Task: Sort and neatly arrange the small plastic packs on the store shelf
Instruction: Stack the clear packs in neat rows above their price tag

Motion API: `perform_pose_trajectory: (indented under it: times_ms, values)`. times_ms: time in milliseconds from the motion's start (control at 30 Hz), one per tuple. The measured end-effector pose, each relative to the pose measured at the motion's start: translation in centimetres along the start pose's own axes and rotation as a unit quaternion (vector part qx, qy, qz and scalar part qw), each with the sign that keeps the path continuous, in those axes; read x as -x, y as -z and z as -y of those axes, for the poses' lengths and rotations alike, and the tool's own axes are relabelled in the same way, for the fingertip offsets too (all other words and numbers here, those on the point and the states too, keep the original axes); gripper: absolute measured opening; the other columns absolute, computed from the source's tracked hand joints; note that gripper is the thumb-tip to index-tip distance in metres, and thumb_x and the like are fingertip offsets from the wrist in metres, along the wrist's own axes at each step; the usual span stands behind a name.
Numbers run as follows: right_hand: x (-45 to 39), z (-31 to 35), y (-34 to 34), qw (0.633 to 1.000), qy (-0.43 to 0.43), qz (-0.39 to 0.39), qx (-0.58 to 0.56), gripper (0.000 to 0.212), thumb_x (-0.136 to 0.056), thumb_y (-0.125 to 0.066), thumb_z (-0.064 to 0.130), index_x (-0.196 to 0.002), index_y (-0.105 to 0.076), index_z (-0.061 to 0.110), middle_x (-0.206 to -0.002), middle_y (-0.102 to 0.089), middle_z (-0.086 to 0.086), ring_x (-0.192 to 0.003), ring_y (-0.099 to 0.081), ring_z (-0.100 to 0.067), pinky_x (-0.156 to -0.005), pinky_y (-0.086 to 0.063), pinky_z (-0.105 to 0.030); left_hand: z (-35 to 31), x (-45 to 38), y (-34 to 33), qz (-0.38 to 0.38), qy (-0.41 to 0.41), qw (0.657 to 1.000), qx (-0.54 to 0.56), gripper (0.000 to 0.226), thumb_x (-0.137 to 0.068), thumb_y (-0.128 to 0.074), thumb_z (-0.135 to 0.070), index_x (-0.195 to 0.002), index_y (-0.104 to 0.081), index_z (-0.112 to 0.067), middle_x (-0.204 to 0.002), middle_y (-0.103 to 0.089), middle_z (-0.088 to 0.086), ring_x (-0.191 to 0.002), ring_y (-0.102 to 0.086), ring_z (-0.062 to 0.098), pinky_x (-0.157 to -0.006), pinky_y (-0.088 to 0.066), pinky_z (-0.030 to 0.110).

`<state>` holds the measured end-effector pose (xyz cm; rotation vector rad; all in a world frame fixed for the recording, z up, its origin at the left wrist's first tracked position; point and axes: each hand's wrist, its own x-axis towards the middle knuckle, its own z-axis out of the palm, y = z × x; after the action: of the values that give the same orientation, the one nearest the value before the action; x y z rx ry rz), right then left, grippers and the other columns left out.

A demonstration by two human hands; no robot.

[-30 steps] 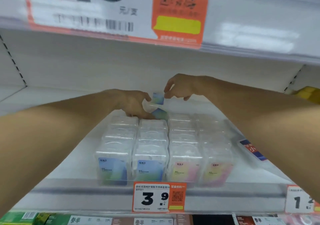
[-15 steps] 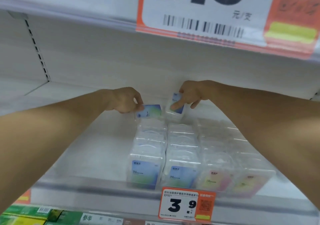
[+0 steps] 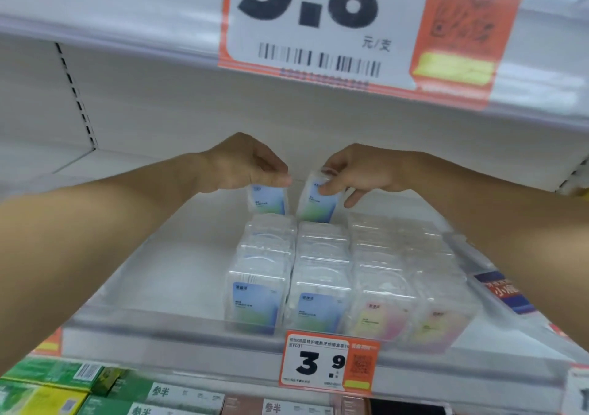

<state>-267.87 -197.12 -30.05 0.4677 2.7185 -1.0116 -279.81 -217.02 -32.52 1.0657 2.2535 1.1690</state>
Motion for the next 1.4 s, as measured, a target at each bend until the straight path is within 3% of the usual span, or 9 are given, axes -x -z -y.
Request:
perform_pose_trajectory:
  times_ms: [100,367,567,767,867,967,1133,1267,1400]
  values:
    - [1.1,-0.1,-0.5,0.998,-0.009,0.058,0.012,0.017,-0.090,-0.070,0.037,-0.082,-0.067,0.023,-0.090,-0.071,0.003,-0.086,-0.065,-0.014,-0.084,-0.058,-0.031,-0.2,0.5,-0.4,0.092,0.040,0.995,-0.026,0.037,-0.092,-0.058,-0.045,-0.121,-0.066,-0.025,-0.112,-0.070,-0.001,-0.103,-0.065,0.016,-0.083,-0.055,0.029]
    - [2.2,0.4,-0.9,0.997,-0.008,0.082,0.006,0.033,-0.097,-0.054,0.047,-0.108,-0.071,0.022,-0.107,-0.072,0.000,-0.097,-0.065,-0.012,-0.098,-0.049,-0.036,-0.9,1.5,0.2,0.155,0.104,0.982,0.015,0.032,-0.089,-0.066,-0.032,-0.113,-0.070,-0.011,-0.107,-0.074,0.007,-0.101,-0.067,0.016,-0.089,-0.053,0.028]
    - [2.9,0.6,-1.0,0.996,-0.014,0.085,0.014,0.031,-0.090,-0.064,0.046,-0.102,-0.070,0.018,-0.092,-0.057,0.003,-0.089,-0.055,-0.013,-0.091,-0.043,-0.032,-0.8,2.7,-0.4,0.177,0.099,0.979,0.028,0.022,-0.090,-0.063,-0.029,-0.105,-0.072,-0.014,-0.070,-0.068,-0.013,-0.061,-0.061,-0.002,-0.062,-0.049,0.012]
    - [3.7,0.8,-1.9,0.997,0.027,0.068,-0.019,0.045,-0.085,-0.073,0.039,-0.105,-0.069,-0.001,-0.083,-0.065,-0.002,-0.076,-0.057,-0.015,-0.079,-0.046,-0.030,-0.7,3.2,-0.5,0.198,0.099,0.973,0.065,0.025,-0.083,-0.069,-0.024,-0.105,-0.072,-0.011,-0.094,-0.068,-0.002,-0.076,-0.063,0.004,-0.061,-0.049,0.012]
    - [4.2,1.1,-2.0,0.997,0.032,0.072,0.001,0.044,-0.084,-0.074,0.039,-0.102,-0.070,0.000,-0.076,-0.062,-0.001,-0.070,-0.054,-0.014,-0.074,-0.043,-0.031,-0.4,3.3,-0.6,0.209,0.098,0.970,0.073,0.043,-0.071,-0.069,-0.030,-0.108,-0.072,-0.008,-0.100,-0.069,0.005,-0.089,-0.063,0.014,-0.078,-0.050,0.022]
    - [4.6,1.2,-1.9,0.997,0.028,0.064,0.012,0.045,-0.085,-0.072,0.044,-0.102,-0.071,0.003,-0.074,-0.062,0.002,-0.069,-0.053,-0.012,-0.072,-0.043,-0.028,-0.6,3.4,-0.6,0.217,0.100,0.969,0.059,0.041,-0.077,-0.071,-0.033,-0.111,-0.071,-0.010,-0.107,-0.070,0.010,-0.093,-0.062,0.016,-0.086,-0.047,0.027]
    - [6.2,0.8,-1.0,0.996,0.010,0.007,0.091,0.067,-0.083,-0.044,0.077,-0.118,-0.068,0.026,-0.124,-0.065,0.004,-0.119,-0.057,-0.013,-0.109,-0.043,-0.037,-1.5,3.9,-0.5,0.164,0.094,0.982,-0.022,0.039,-0.087,-0.060,-0.049,-0.115,-0.068,-0.023,-0.116,-0.069,0.000,-0.108,-0.063,0.016,-0.090,-0.051,0.031]
    - [9.5,-0.4,-0.1,0.988,-0.033,-0.070,0.131,0.059,-0.090,-0.032,0.073,-0.128,-0.058,0.037,-0.133,-0.057,0.015,-0.120,-0.054,-0.011,-0.103,-0.035,-0.028,-2.1,4.3,-1.3,0.116,0.060,0.990,-0.055,0.031,-0.088,-0.055,-0.055,-0.113,-0.064,-0.040,-0.119,-0.062,-0.014,-0.115,-0.055,0.009,-0.080,-0.049,0.027]
    - [14.0,-2.9,-0.6,0.966,-0.155,-0.143,0.148,0.055,-0.092,-0.030,0.071,-0.136,-0.048,0.043,-0.140,-0.053,0.009,-0.113,-0.056,-0.017,-0.093,-0.041,-0.031,-2.2,4.7,-2.9,0.114,0.035,0.984,-0.129,0.027,-0.085,-0.053,-0.063,-0.099,-0.066,-0.044,-0.108,-0.066,-0.009,-0.104,-0.063,0.018,-0.096,-0.052,0.042]
